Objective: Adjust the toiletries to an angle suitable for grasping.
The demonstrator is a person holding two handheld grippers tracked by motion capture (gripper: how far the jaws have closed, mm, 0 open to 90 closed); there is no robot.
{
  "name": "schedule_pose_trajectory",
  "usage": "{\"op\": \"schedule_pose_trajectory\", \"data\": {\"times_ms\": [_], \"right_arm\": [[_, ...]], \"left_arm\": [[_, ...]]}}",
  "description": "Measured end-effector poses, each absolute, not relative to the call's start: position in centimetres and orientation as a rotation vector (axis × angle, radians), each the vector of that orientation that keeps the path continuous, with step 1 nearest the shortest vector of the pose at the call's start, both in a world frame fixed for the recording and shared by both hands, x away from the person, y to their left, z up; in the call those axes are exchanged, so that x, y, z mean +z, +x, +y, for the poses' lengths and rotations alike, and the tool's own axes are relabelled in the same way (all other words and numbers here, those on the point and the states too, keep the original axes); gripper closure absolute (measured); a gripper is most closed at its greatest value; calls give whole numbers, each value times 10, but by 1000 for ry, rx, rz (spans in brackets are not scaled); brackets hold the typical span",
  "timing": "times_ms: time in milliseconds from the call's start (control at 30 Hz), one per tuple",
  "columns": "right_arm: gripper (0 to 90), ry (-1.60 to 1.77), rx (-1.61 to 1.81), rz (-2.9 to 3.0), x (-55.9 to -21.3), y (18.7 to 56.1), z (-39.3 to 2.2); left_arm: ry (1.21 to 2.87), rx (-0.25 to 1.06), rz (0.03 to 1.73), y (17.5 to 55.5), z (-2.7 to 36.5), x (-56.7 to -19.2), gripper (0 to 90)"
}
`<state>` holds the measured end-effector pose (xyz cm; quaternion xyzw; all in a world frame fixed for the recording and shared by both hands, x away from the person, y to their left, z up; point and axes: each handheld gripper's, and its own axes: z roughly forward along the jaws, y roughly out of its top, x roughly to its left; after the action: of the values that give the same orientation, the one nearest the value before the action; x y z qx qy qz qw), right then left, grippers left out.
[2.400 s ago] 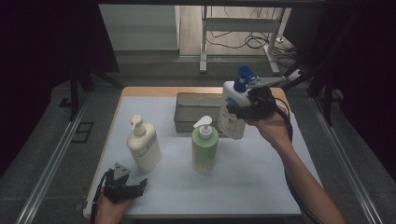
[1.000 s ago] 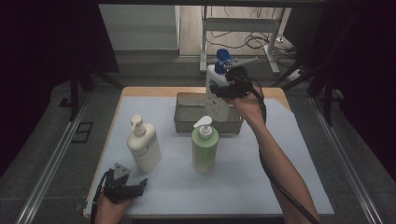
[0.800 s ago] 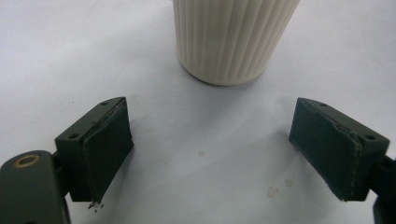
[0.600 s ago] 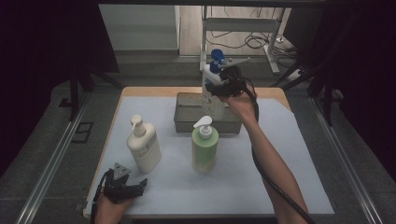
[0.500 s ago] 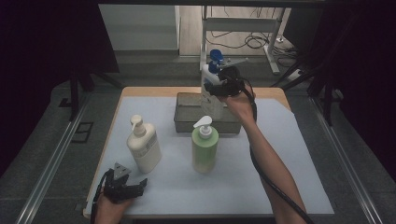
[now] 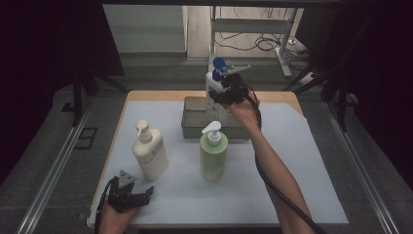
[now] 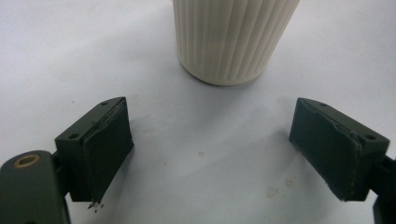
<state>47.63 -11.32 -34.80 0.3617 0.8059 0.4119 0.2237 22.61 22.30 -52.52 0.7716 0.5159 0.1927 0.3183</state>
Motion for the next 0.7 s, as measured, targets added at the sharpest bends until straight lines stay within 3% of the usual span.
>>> {"op": "schedule_pose_trajectory", "data": {"times_ms": [700], "right_arm": [[398,1011,1128,2274,-362,469,-119]], "left_arm": [[2028,506,1359,226,223,-525,125]]}}
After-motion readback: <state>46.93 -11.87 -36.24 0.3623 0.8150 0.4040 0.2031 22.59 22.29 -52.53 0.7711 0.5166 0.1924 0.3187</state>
